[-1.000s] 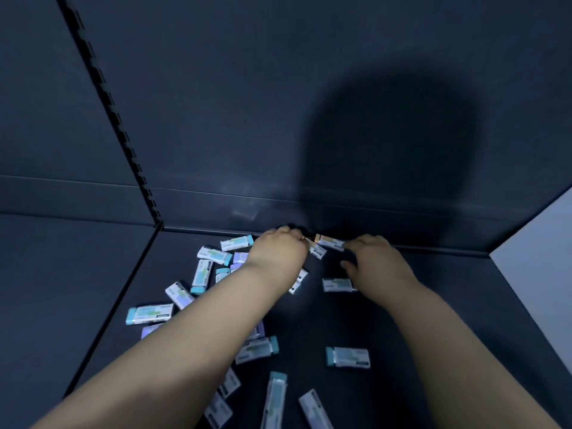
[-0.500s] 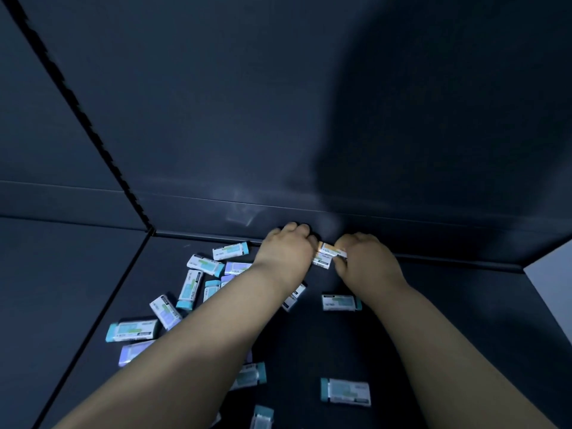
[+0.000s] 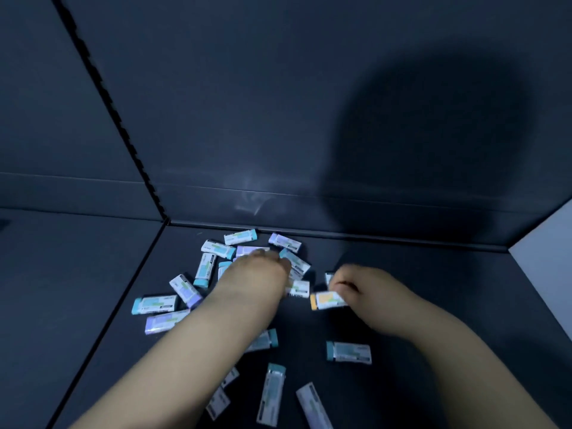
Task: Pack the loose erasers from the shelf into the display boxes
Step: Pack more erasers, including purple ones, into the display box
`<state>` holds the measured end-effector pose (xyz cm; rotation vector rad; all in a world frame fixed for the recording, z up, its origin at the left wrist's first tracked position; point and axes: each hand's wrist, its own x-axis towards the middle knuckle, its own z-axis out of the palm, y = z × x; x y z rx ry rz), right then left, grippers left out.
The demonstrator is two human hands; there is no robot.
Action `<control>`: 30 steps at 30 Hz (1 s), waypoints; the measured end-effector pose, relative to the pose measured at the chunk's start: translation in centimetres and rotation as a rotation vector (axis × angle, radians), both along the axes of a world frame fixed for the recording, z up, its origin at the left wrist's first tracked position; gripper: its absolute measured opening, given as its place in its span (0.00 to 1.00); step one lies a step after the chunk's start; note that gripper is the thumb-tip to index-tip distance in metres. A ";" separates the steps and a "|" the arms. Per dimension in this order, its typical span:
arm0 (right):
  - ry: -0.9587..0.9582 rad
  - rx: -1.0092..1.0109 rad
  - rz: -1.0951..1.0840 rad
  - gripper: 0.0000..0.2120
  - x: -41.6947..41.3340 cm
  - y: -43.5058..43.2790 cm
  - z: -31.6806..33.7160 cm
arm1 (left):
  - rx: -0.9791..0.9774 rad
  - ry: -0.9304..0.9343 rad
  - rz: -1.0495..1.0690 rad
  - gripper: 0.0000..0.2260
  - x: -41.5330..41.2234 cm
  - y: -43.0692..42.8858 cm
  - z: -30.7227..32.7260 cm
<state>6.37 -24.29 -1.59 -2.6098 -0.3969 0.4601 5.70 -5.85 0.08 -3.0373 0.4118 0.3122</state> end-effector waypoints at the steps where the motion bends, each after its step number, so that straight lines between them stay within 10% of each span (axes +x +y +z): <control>1: -0.002 -0.029 0.007 0.08 -0.6 0.5 -0.5 | 0.017 0.041 -0.001 0.13 -0.7 0.0 -0.4; 14: -0.218 -0.281 0.094 0.18 -2.7 1.1 -1.7 | -0.046 -0.019 -0.026 0.14 -3.5 -0.7 -2.7; 30: -0.383 -0.017 0.013 0.10 -5.2 4.5 1.1 | -0.143 -0.307 -0.113 0.14 -6.1 3.8 -0.9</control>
